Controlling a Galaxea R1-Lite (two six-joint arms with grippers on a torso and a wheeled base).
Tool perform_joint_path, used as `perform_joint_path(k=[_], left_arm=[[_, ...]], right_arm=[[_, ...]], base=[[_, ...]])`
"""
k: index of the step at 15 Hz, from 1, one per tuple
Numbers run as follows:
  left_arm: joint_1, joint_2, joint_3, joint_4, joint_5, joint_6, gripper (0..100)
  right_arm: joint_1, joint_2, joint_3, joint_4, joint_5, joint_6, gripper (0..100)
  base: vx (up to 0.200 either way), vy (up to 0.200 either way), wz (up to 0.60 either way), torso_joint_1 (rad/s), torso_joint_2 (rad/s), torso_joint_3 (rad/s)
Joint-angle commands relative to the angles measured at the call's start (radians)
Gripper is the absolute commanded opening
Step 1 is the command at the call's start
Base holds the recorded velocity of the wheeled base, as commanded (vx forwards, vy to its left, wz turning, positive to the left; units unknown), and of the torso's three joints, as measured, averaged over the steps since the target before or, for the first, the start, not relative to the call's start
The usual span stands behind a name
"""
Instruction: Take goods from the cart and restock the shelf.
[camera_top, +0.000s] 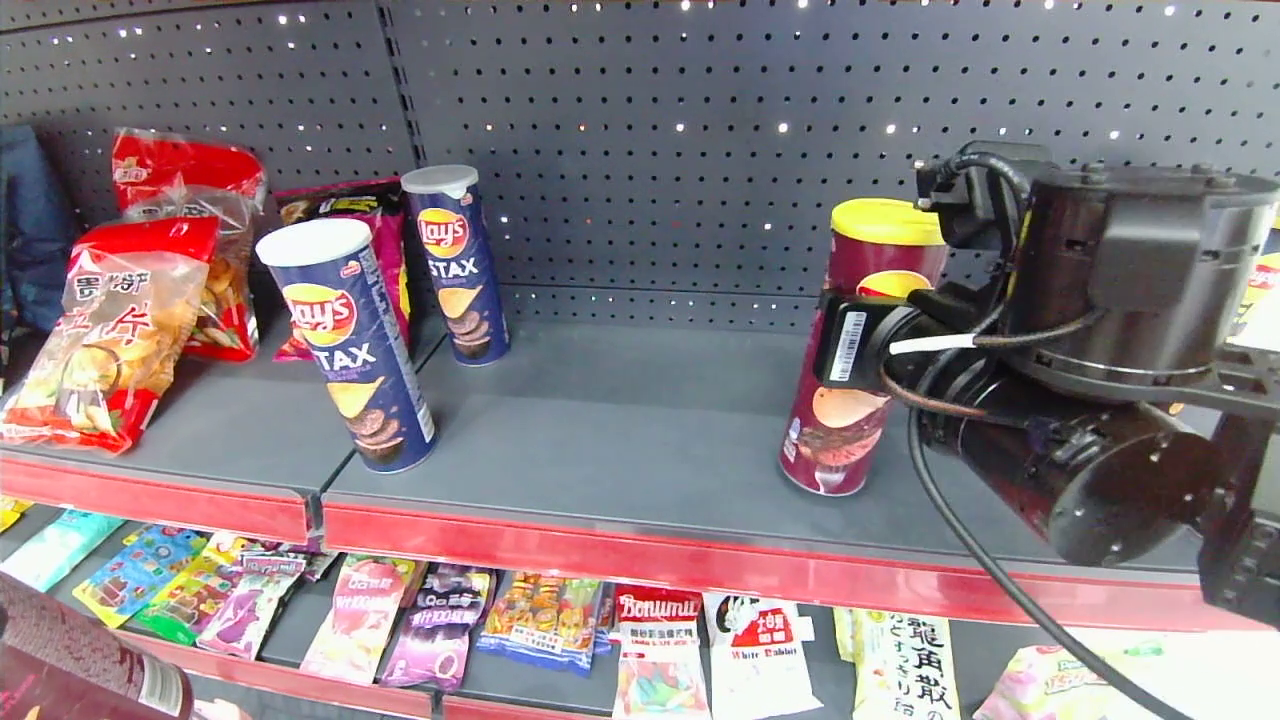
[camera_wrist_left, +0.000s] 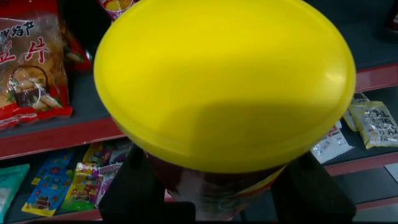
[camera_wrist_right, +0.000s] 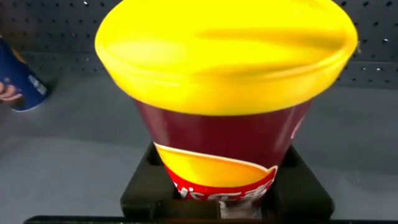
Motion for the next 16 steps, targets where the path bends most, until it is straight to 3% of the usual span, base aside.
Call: perform_joint_path(k=[1, 5, 16], left_arm=[[0.0, -0.001, 0.0, 0.0, 0.0, 0.0, 0], [0.0, -0.01, 0.014, 0.0, 0.0, 0.0, 0], [0.0, -0.01, 0.023, 0.0, 0.0, 0.0, 0]], right_arm=[[0.008, 0.017, -0.002, 0.001, -0.01, -0.004, 0], [0.042, 0.049, 0.001, -0.003, -0.072, 0.006, 0], [0.095, 0.061, 0.008, -0.018, -0.081, 0.013, 0]], base=[[0.0, 0.0, 0.0, 0.0, 0.0, 0.0], [0.0, 0.0, 0.0, 0.0, 0.0, 0.0], [0.0, 0.0, 0.0, 0.0, 0.0, 0.0]])
